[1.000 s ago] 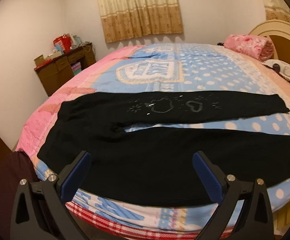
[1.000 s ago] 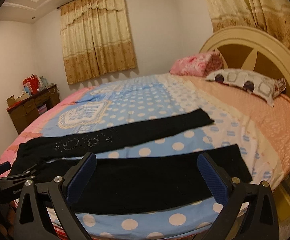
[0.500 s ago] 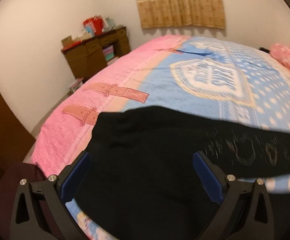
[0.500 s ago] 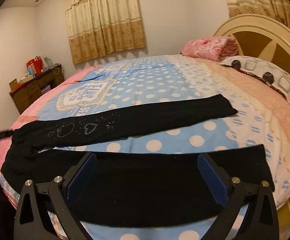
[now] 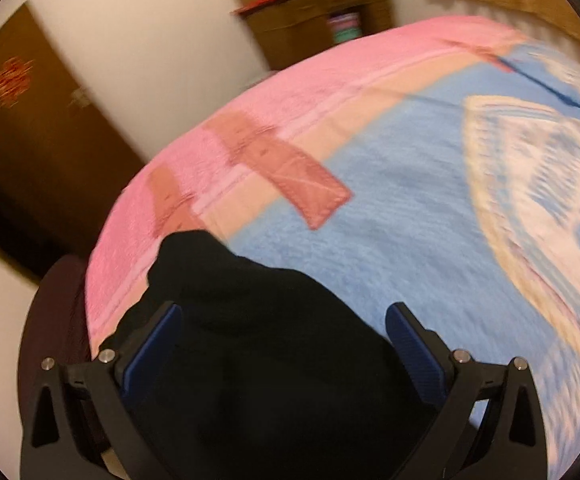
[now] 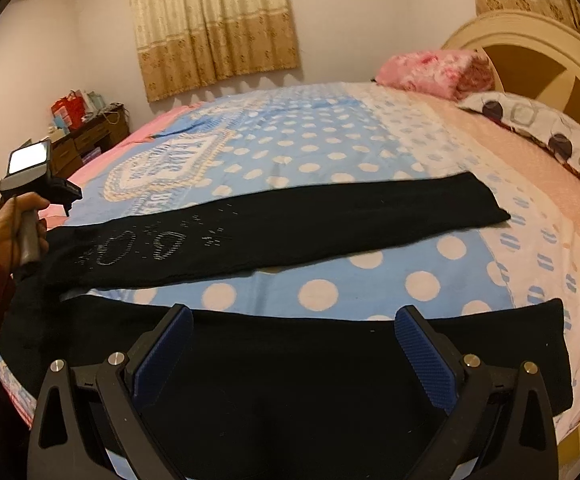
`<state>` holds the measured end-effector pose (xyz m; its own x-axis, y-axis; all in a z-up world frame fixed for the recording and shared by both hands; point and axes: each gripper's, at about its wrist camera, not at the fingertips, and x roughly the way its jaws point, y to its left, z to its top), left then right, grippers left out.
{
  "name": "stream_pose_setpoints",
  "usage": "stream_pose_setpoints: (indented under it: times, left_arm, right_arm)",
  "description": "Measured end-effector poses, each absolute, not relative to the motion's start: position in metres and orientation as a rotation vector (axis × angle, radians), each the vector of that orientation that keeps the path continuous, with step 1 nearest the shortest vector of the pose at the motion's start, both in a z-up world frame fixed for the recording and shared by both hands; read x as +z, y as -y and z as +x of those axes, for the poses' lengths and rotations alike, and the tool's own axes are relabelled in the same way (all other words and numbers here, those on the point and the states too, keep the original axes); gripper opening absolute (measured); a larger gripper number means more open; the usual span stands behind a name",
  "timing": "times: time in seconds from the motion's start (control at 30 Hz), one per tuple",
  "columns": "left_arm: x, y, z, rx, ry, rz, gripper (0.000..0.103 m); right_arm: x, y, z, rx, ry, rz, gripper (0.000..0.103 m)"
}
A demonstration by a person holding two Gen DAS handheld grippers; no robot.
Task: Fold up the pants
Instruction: 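Grasp the black pants at the waist end with the left tool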
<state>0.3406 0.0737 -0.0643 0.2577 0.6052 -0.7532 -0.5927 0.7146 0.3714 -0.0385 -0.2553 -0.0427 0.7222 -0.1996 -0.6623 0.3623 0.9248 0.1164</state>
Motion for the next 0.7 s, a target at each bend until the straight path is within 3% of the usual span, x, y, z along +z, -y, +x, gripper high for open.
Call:
stream_pose_setpoints:
  times: [0.27,0.33,0.37,0.4,0.43,0.7]
  left_arm:
    - [-0.094,-0.092,0.352,0.944,-1.084,0.005,0.103]
    - [-0.094,-0.095,0.349,0.927,-1.073,-0.013,0.097]
    - [-0.094,-0.098,0.347,0.877,-1.068,-0.052,0.071]
    - [-0.094,-0.101,0.344,0.828,-1.061,-0.092,0.029]
    - [-0.093,-0.106,0.338,0.757,-1.058,-0.167,0.014]
    - [-0.061,-0.130,0.288,0.498,-0.898,-0.352,0.009]
  right_arm:
    - [-0.058,0.269,-0.024,-0.312,-0.751,0.293,0.102]
    - [-0.061,0.268,-0.023,-0.308,-0.760,0.300,0.102]
    - [-0.062,0.268,-0.022,-0.307,-0.766,0.306,0.102]
    - [-0.062,0.268,-0.022,-0.306,-0.768,0.309,0.102]
    - [-0.062,0.267,-0.023,-0.307,-0.768,0.312,0.102]
    - [-0.050,0.272,-0.040,-0.350,-0.719,0.322,0.102]
